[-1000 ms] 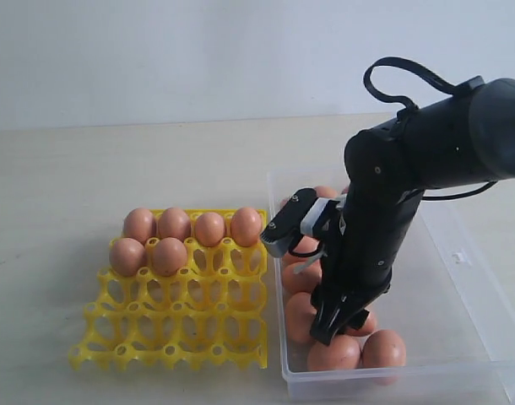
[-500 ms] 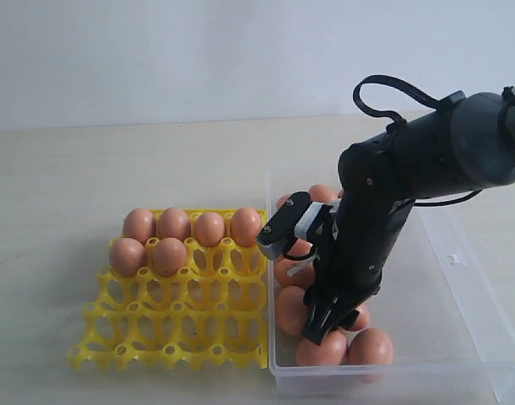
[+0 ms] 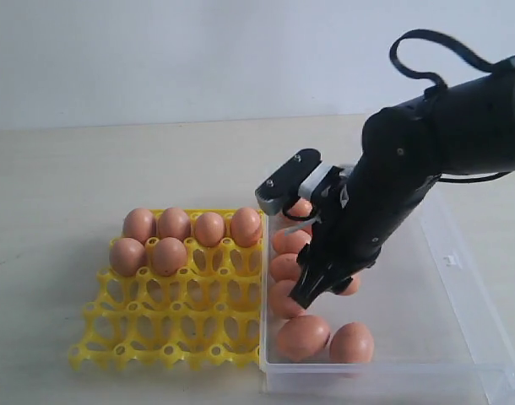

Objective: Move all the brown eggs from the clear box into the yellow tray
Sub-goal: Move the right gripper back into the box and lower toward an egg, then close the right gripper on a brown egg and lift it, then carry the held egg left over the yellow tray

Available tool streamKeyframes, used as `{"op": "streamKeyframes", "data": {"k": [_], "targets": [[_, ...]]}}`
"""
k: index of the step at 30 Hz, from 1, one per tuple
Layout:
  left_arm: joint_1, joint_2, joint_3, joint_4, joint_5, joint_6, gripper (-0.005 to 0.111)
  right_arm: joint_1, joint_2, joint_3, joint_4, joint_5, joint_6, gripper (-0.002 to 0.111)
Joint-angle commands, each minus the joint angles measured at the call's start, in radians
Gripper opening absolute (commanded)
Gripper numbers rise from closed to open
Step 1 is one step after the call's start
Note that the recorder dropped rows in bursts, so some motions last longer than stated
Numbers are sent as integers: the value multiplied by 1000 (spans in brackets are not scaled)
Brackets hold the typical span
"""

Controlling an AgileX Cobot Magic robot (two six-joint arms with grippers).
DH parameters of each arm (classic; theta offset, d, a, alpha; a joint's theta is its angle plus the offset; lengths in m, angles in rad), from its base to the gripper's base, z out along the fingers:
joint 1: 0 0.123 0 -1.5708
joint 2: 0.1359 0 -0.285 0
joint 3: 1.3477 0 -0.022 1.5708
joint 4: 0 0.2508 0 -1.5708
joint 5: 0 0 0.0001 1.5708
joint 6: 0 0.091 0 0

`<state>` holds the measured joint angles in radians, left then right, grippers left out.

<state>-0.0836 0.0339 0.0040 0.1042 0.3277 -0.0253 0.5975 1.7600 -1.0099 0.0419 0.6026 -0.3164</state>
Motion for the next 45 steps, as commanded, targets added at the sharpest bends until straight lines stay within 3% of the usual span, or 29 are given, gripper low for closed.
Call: {"op": "streamKeyframes", "data": {"k": [1,5,8,11,13,26,33,45], "targets": [[-7,2,-4,-2,-12,-4,0,-4,-154,73,13,-76,43,0],[-7,2,-4,-2,-12,-4,0,-4,-278,120,73,-205,101,0],[-7,2,-4,-2,-12,-4,0,22,-325,135,190,-402,101,0],[-7,2,-4,-2,-12,-4,0,80,-307,182,195,-686,113,0],[-7,2,-4,-2,-12,-4,0,108,-273,203,195,-776,148,0],[-7,2,-4,-2,-12,-4,0,187,-175,214,148,-967,242,0],[-7,2,-4,-2,-12,-4,0,194,-83,214,-19,-1138,434,0],[-7,2,-4,-2,-12,-4,0,194,111,214,-78,-1315,451,0]]}}
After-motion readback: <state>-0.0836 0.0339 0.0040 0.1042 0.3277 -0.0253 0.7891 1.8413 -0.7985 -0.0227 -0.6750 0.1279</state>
